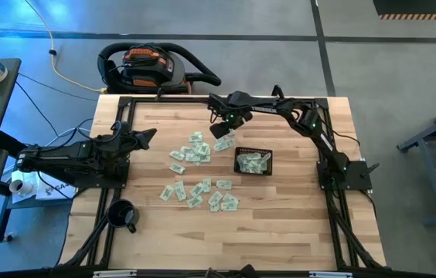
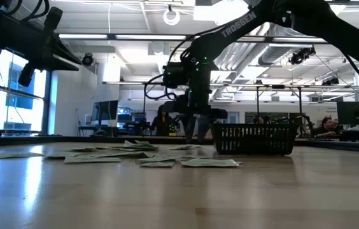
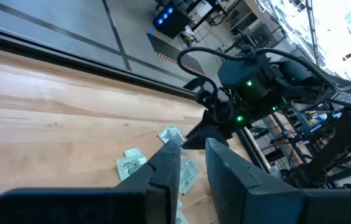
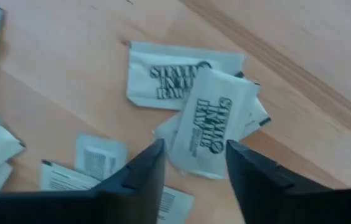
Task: Pick and place Stevia / Truvia into bins
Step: Put the green stevia packet into the black bin
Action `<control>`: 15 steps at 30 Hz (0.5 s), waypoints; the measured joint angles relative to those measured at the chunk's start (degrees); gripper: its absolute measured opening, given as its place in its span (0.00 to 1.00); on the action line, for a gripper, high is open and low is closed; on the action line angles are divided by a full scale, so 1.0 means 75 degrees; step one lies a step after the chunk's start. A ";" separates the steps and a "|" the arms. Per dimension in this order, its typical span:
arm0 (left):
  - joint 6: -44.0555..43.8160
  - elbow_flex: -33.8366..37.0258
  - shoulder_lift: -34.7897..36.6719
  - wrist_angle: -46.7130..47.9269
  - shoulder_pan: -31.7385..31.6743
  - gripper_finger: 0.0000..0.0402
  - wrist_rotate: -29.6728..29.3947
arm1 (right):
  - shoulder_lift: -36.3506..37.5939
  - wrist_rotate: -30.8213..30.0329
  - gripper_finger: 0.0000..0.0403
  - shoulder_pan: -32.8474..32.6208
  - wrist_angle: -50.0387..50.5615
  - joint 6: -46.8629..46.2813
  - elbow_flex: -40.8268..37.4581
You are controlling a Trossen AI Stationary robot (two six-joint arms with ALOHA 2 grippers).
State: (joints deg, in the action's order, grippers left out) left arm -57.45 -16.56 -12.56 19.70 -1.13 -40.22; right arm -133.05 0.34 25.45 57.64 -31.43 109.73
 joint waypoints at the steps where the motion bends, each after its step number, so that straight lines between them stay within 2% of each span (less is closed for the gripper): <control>1: 0.0003 0.0000 0.0000 0.0003 0.0000 0.28 0.0002 | 0.0000 0.0003 0.34 0.0004 -0.0012 -0.0041 0.0000; 5: 0.0009 0.0000 0.0000 0.0006 0.0000 0.28 0.0064 | -0.0037 -0.0008 0.20 0.0020 -0.0009 -0.0276 0.0006; 8: 0.0022 0.0000 0.0000 0.0013 0.0000 0.28 0.0179 | -0.0137 -0.0160 0.16 0.0023 0.0120 -0.0437 0.0004; 11: 0.0020 0.0000 -0.0002 0.0015 0.0000 0.28 0.0387 | -0.0141 -0.0119 0.20 0.0020 0.0052 -0.0430 0.0003; 15: 0.0020 0.0000 -0.0003 0.0017 0.0000 0.28 0.0495 | -0.0117 -0.0073 0.34 -0.0008 0.0045 -0.0439 0.0003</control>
State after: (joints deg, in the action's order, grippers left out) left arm -57.30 -16.56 -12.58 19.83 -1.13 -36.51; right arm -133.93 -0.21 25.39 57.98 -34.72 109.75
